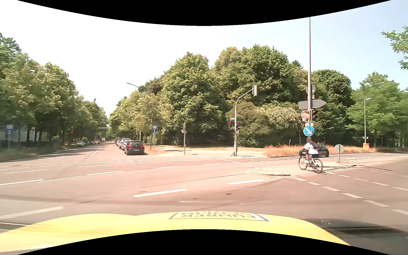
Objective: Follow the waypoints while adhering to traffic rules and regulations
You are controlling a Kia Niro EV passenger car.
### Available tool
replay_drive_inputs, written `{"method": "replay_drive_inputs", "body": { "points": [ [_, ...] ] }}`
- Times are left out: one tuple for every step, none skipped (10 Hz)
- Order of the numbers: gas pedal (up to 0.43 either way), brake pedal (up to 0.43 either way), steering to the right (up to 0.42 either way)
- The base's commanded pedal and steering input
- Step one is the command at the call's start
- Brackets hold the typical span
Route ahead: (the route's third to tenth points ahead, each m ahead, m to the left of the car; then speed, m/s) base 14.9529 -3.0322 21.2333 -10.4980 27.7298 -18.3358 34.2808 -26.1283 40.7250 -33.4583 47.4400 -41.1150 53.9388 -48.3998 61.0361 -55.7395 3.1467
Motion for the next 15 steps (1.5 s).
{"method": "replay_drive_inputs", "body": {
  "points": [
    [0.138,0.000,0.571],
    [0.150,0.000,0.576],
    [0.157,0.000,0.577],
    [0.169,0.000,0.577],
    [0.177,0.000,0.577],
    [0.189,0.000,0.574],
    [0.189,0.000,0.564],
    [0.197,0.000,0.538],
    [0.228,0.000,0.499],
    [0.260,0.000,0.465],
    [0.260,0.000,0.417],
    [0.260,0.000,0.372],
    [0.268,0.000,0.324],
    [0.280,0.000,0.280],
    [0.280,0.000,0.241]
  ]
}}
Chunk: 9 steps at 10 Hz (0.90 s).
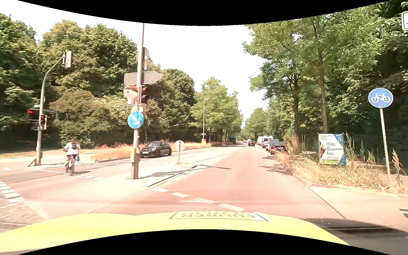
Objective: Follow the waypoints while adhering to traffic rules and regulations
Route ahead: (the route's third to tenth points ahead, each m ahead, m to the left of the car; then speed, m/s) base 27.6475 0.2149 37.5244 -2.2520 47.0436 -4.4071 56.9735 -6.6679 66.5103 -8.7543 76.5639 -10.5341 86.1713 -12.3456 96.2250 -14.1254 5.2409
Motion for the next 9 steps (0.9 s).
{"method": "replay_drive_inputs", "body": {
  "points": [
    [0.280,0.000,0.199],
    [0.299,0.000,0.153],
    [0.299,0.000,0.118],
    [0.299,0.000,0.092],
    [0.299,0.000,0.071],
    [0.299,0.000,0.058],
    [0.299,0.000,0.048],
    [0.299,0.000,0.038],
    [0.299,0.000,0.029]
  ]
}}
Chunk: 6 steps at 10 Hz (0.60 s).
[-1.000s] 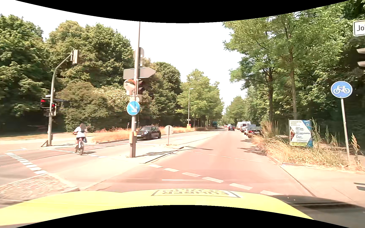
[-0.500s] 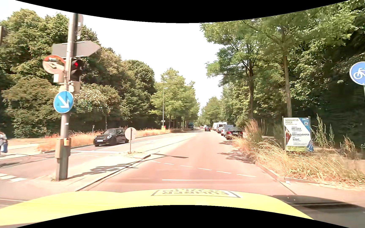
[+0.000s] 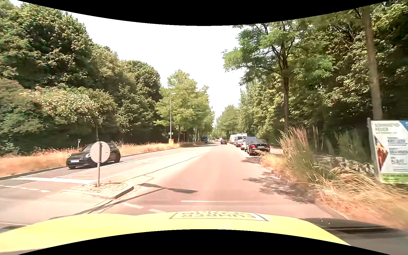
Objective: Follow the waypoints while adhering to traffic rules and regulations
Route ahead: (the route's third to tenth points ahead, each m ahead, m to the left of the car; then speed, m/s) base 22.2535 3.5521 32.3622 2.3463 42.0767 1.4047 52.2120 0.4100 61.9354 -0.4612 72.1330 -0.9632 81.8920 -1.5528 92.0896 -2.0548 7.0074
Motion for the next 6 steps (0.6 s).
{"method": "replay_drive_inputs", "body": {
  "points": [
    [0.299,0.000,0.026],
    [0.287,0.000,0.025],
    [0.287,0.000,0.024],
    [0.287,0.000,0.022],
    [0.287,0.000,0.021],
    [0.287,0.000,0.021]
  ]
}}
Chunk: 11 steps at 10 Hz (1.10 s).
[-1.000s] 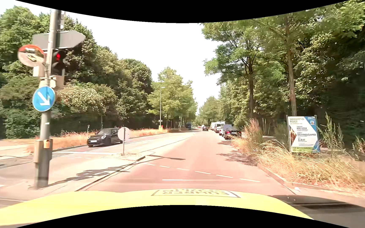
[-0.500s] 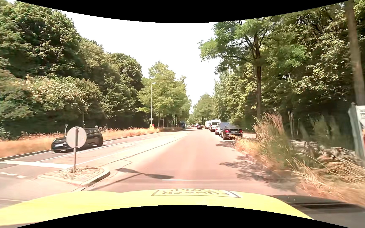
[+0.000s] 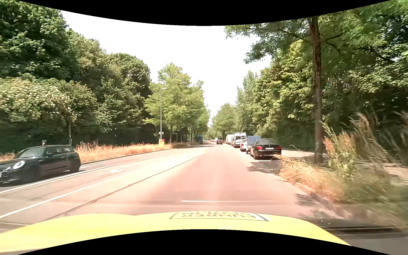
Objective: Follow the waypoints while adhering to traffic rules and regulations
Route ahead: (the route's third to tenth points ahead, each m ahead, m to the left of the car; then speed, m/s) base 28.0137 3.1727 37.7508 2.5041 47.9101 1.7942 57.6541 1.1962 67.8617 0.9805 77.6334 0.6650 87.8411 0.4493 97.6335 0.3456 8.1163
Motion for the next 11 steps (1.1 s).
{"method": "replay_drive_inputs", "body": {
  "points": [
    [0.287,0.000,0.020],
    [0.280,0.000,0.019],
    [0.280,0.000,0.019],
    [0.268,0.000,0.019],
    [0.268,0.000,0.019],
    [0.260,0.000,0.019],
    [0.220,0.000,0.019],
    [0.209,0.000,0.019],
    [0.209,0.000,0.019],
    [0.209,0.000,0.018],
    [0.197,0.000,0.016]
  ]
}}
